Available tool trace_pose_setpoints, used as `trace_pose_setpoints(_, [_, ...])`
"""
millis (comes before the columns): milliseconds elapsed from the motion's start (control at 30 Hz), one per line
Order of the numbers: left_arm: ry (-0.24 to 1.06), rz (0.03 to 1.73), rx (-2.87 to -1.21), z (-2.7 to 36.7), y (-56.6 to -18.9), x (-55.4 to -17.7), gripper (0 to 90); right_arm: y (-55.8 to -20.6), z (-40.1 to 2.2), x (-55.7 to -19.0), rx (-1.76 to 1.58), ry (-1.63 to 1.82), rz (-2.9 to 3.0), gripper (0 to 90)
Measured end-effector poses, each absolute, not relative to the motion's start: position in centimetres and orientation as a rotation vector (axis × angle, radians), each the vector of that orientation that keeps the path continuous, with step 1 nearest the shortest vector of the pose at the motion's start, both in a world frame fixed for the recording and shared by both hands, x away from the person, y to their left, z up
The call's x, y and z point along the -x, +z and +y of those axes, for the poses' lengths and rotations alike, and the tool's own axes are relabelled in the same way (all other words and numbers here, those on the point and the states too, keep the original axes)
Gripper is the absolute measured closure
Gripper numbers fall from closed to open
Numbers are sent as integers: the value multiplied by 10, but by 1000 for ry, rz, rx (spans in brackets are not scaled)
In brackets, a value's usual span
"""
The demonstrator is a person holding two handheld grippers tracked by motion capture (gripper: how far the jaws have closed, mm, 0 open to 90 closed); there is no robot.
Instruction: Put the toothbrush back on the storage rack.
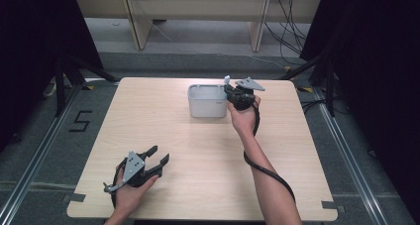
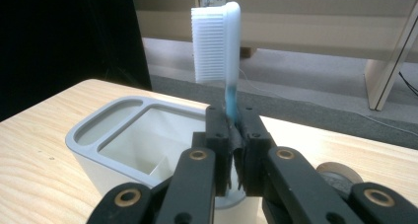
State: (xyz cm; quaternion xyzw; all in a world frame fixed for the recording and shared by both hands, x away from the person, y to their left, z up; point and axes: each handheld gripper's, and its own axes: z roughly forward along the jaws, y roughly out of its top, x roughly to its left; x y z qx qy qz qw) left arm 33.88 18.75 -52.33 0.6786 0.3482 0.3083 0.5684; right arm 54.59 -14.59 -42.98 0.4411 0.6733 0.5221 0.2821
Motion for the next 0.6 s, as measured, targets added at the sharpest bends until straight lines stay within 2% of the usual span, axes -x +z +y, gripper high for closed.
trace_pose_setpoints(600, [725, 816, -1598, 187, -523, -339, 442, -442, -144, -546, -1203, 1393, 1825, 859])
